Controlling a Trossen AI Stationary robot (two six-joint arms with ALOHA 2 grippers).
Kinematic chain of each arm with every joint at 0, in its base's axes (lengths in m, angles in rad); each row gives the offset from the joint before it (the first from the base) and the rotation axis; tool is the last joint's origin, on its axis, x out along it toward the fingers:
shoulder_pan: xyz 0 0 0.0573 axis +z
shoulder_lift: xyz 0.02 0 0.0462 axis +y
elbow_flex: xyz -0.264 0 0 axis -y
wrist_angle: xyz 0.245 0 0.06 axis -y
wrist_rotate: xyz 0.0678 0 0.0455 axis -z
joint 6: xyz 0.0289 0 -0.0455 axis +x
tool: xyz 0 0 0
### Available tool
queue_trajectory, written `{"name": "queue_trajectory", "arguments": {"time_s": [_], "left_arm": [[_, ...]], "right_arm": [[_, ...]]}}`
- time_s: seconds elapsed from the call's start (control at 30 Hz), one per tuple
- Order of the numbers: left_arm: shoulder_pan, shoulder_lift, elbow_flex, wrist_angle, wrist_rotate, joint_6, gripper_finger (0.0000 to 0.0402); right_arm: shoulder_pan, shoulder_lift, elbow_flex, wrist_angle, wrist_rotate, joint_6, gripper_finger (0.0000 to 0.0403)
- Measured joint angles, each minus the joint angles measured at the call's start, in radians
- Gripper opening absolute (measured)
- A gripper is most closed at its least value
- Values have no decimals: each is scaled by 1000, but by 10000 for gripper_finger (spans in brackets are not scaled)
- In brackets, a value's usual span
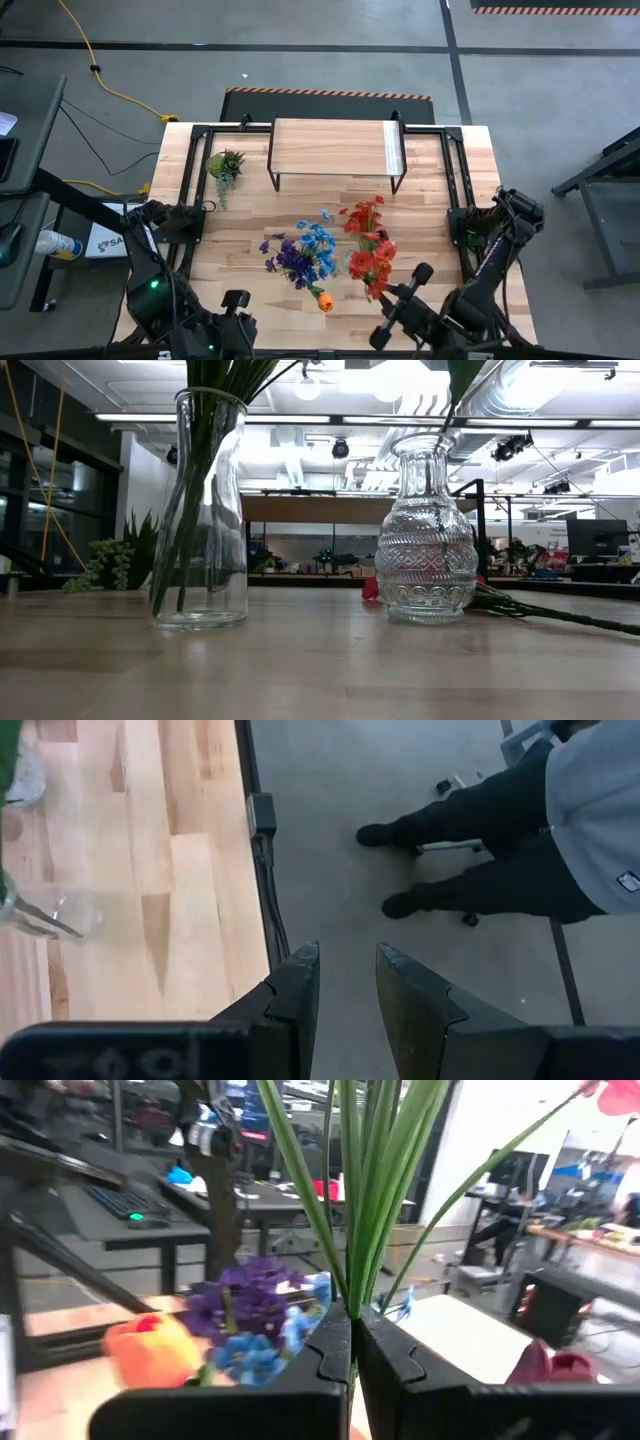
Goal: Pick and place flowers into a vace then onto a shelf
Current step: Put the orange flowers into the right transparent flower vase
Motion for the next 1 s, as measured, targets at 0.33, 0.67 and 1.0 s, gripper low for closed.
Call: {"name": "queue_trajectory", "arguments": {"time_s": [0.33, 0.67, 1.0], "left_arm": [[-6, 0, 0, 0, -7, -4, 134], [-6, 0, 0, 0, -6, -1, 134], [-6, 0, 0, 0, -4, 0, 134]], "right_arm": [[-98, 0, 0, -4, -1, -3, 0], [-140, 0, 0, -20, -11, 44, 0], [-146, 0, 0, -113, -37, 144, 0]]}}
